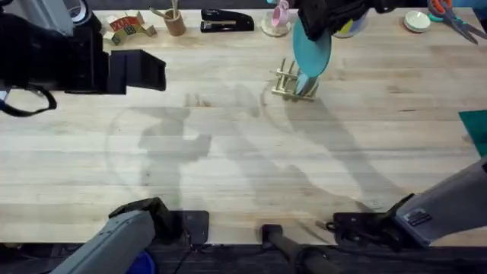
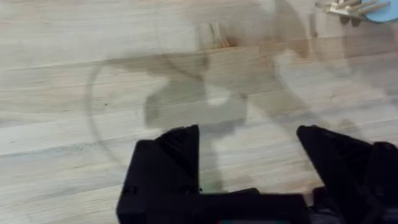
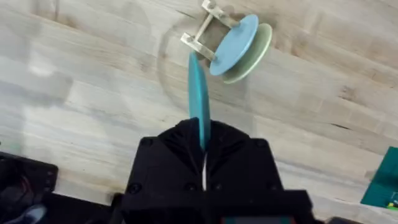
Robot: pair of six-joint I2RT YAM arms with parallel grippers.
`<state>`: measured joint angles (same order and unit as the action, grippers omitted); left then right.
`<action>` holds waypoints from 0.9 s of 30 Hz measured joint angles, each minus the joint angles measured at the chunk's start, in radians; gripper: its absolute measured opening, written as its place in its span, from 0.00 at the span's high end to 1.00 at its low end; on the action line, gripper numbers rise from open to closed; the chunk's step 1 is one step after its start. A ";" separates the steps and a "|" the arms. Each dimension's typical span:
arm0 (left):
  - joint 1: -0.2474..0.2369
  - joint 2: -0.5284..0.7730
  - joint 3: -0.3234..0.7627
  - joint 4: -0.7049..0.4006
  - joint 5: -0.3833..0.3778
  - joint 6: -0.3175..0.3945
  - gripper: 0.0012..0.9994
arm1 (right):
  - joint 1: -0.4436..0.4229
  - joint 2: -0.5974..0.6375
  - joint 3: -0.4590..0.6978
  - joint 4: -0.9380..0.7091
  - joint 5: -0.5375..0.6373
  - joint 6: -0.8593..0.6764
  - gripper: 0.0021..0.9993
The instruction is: Pick up the plates from the table one by one and place each into a slot on the dish rack.
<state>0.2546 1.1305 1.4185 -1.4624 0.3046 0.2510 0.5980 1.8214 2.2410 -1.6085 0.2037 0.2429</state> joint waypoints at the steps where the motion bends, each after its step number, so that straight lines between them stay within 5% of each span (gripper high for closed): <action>1: 0.000 0.000 0.000 0.000 -0.002 -0.001 0.01 | 0.000 0.000 0.000 0.000 -0.006 0.000 0.97; 13: 0.000 0.000 0.000 0.008 -0.006 -0.001 0.00 | -0.021 0.000 0.000 -0.002 -0.196 0.019 0.97; 27: 0.000 0.000 0.000 0.011 -0.007 -0.001 0.00 | -0.186 0.000 0.000 -0.002 -0.246 0.337 0.97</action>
<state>0.2546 1.1304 1.4185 -1.4509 0.2979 0.2501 0.4117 1.8214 2.2414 -1.6106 -0.0425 0.5800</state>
